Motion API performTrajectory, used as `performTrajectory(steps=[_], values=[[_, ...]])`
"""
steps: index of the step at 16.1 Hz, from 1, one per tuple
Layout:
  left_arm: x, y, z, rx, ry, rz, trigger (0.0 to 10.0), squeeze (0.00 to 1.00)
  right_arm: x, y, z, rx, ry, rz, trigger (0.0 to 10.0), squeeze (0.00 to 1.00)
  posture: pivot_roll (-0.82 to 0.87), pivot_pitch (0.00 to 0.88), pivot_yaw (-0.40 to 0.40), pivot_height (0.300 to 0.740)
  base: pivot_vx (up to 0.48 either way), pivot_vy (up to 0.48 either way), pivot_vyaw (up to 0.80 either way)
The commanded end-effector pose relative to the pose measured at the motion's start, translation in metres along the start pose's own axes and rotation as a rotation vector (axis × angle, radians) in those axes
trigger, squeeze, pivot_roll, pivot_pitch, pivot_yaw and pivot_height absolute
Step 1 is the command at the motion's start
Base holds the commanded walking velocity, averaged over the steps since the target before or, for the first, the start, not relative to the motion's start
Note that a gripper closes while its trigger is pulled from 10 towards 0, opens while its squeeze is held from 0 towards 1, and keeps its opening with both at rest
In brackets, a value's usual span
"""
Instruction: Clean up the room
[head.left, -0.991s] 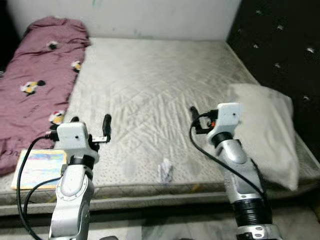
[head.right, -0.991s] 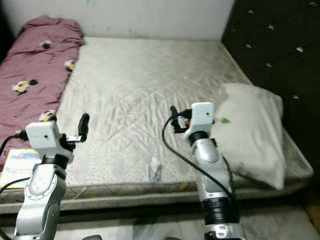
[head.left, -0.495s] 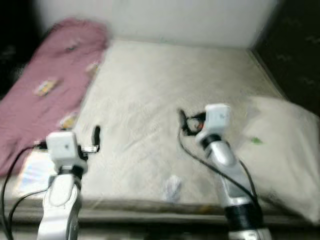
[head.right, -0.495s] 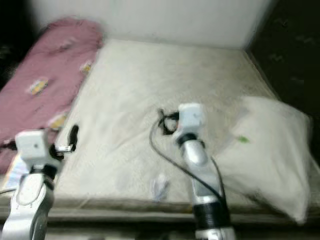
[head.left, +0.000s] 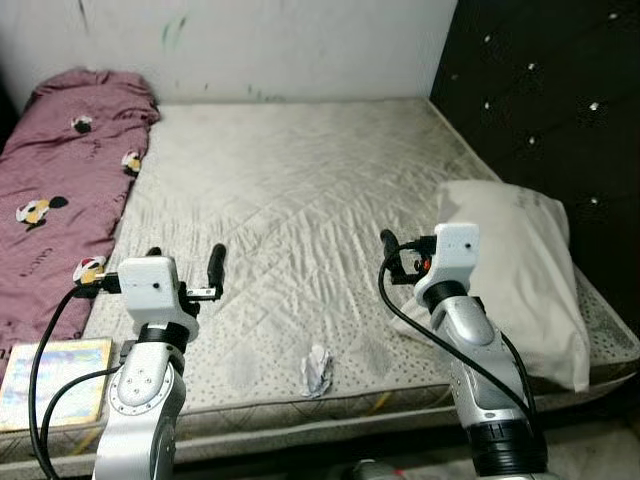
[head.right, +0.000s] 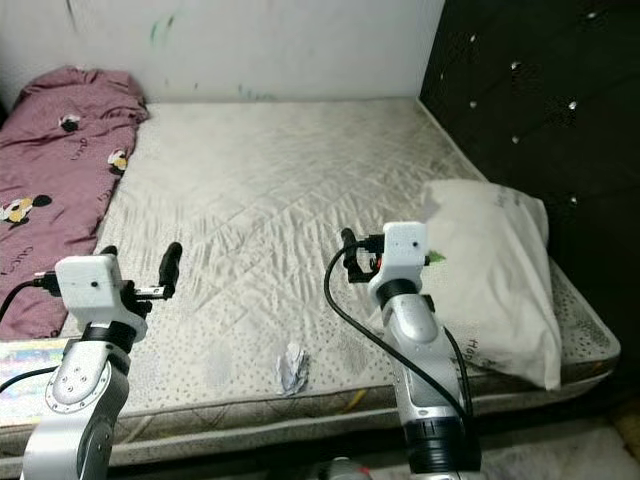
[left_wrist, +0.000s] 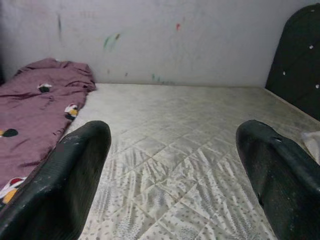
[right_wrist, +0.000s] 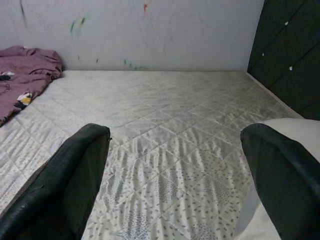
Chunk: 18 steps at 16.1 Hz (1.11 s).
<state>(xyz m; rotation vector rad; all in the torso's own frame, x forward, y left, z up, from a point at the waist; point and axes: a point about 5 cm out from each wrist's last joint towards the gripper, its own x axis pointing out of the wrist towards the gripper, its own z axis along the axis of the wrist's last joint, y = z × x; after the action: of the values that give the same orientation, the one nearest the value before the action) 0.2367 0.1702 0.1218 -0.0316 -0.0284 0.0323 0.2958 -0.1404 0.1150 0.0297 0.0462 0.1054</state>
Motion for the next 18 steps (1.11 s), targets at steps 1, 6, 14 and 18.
performTrajectory(steps=[1, 6, 14, 18], values=[[0.000, 0.000, -0.001, 0.005, 0.007, 0.006, 10.0, 0.00, 0.000, -0.001, 0.004, -0.004, -0.009, -0.003, 10.0, 0.00, -0.01, 0.000, -0.021, 0.740, 0.000, 0.000, 0.00], [0.001, 0.004, 0.001, 0.013, 0.001, 0.028, 10.0, 0.00, 0.004, 0.013, 0.007, 0.004, -0.027, 0.066, 10.0, 0.00, 0.00, 0.005, -0.014, 0.740, 0.000, 0.000, 0.00], [0.000, 0.000, 0.001, 0.017, -0.007, 0.032, 10.0, 0.00, 0.003, 0.020, 0.005, -0.005, -0.021, 0.129, 10.0, 0.00, -0.01, 0.004, -0.025, 0.658, 0.000, 0.000, 0.00], [-0.001, -0.001, 0.001, 0.010, -0.010, 0.035, 10.0, 0.00, 0.003, 0.020, 0.006, -0.005, -0.023, 0.144, 10.0, 0.00, -0.01, 0.003, -0.029, 0.614, 0.000, 0.000, 0.00]])
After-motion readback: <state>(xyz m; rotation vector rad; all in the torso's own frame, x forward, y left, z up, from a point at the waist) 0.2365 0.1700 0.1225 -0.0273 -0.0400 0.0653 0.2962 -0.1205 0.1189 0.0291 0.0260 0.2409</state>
